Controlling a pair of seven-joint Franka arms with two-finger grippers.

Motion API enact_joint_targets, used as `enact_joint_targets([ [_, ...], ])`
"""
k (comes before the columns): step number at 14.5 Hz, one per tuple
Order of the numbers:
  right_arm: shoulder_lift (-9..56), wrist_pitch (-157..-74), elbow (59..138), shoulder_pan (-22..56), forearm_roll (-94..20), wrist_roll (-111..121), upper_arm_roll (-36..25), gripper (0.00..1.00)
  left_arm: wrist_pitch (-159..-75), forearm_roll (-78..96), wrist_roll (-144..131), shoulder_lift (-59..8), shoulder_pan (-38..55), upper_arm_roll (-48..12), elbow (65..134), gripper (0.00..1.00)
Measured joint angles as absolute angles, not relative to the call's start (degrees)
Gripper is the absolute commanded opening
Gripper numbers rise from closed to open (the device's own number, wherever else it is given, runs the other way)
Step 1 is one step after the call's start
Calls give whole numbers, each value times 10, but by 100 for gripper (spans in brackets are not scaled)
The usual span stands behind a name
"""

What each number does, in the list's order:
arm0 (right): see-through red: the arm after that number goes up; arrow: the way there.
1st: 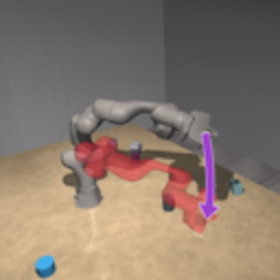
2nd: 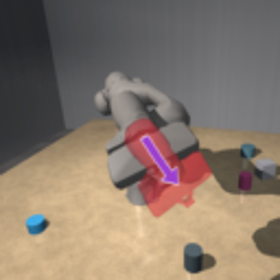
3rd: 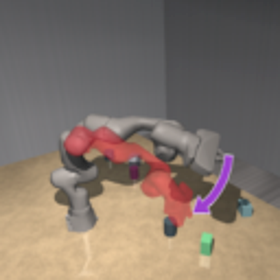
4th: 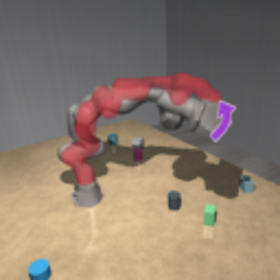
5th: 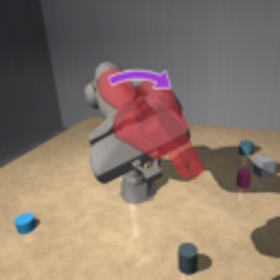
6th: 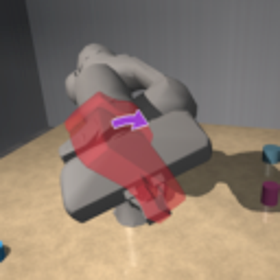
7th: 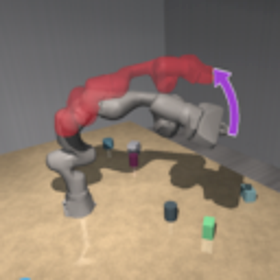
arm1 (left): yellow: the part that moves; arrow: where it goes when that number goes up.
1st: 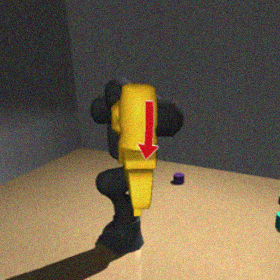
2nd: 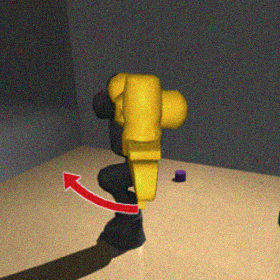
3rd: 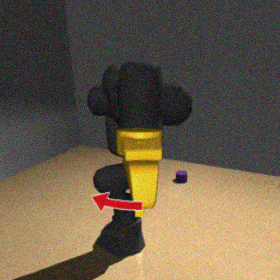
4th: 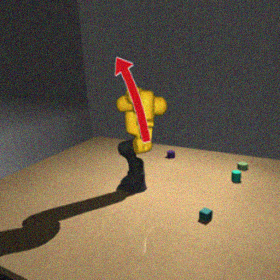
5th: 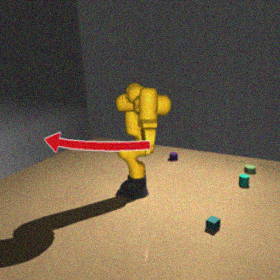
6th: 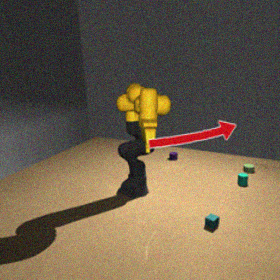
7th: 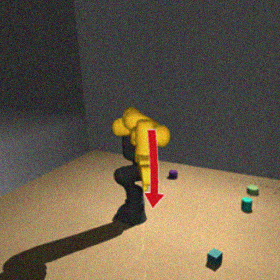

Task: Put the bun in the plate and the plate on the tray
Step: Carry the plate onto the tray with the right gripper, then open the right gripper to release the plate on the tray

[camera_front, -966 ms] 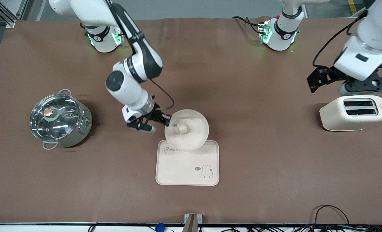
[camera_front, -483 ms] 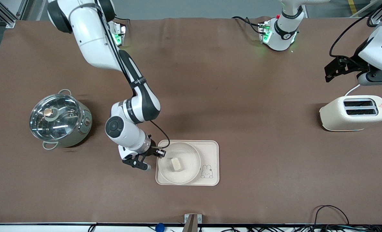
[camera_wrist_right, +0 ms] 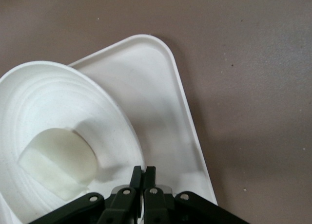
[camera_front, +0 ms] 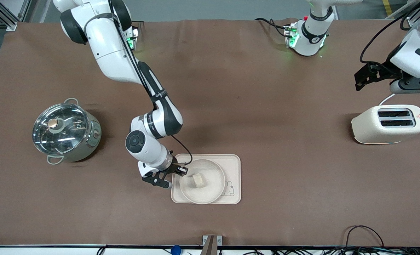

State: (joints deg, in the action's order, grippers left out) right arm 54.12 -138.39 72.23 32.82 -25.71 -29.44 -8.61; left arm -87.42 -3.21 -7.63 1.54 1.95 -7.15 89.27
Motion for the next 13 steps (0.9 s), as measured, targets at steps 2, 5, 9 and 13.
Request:
enact_joint_targets([
  [2, 541, -1384, 725, 330, -257, -295, -86, 0, -876, -32, -76, 15, 20, -71, 895, 100],
  [5, 541, -1407, 737, 335, -257, -297, -85, 1, -877, -32, -76, 14, 19, -71, 898, 100],
  [9, 541, -1419, 745, 336, -263, -302, -77, 27, -877, -32, -76, 14, 19, -71, 898, 100],
  [13, 539, -1420, 745, 338, -263, -320, -76, 51, -877, -32, -76, 14, 19, -71, 898, 100],
])
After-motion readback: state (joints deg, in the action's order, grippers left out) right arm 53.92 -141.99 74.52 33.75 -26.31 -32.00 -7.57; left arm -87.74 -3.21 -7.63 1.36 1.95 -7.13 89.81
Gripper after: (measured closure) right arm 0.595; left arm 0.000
